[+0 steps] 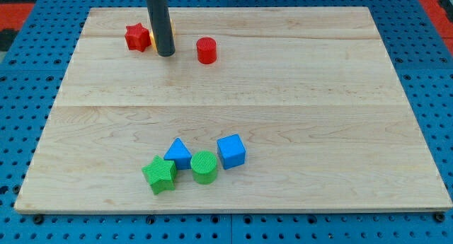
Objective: Slide the red circle to the top right side of the yellow hexagon
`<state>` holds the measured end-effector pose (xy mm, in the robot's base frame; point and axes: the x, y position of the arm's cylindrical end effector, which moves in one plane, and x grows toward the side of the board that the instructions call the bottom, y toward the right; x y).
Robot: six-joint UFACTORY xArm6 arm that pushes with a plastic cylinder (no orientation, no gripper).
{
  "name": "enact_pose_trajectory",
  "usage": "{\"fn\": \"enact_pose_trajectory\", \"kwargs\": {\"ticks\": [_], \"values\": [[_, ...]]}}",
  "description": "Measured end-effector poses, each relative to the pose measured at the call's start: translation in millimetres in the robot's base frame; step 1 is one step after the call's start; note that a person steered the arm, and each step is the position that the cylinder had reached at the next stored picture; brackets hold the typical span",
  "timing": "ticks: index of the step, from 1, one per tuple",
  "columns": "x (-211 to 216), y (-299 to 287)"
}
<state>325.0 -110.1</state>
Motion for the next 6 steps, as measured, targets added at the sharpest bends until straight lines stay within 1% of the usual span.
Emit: {"fn": "enact_pose_trajectory", "kwargs": {"ticks": [1, 2, 3, 4, 5, 6], "values": [[41.7, 42.6], [26.2, 91.8], [-11.0, 77.8], [-32.8, 33.6], [-33.5, 54.0], [-33.1, 133.7]]}}
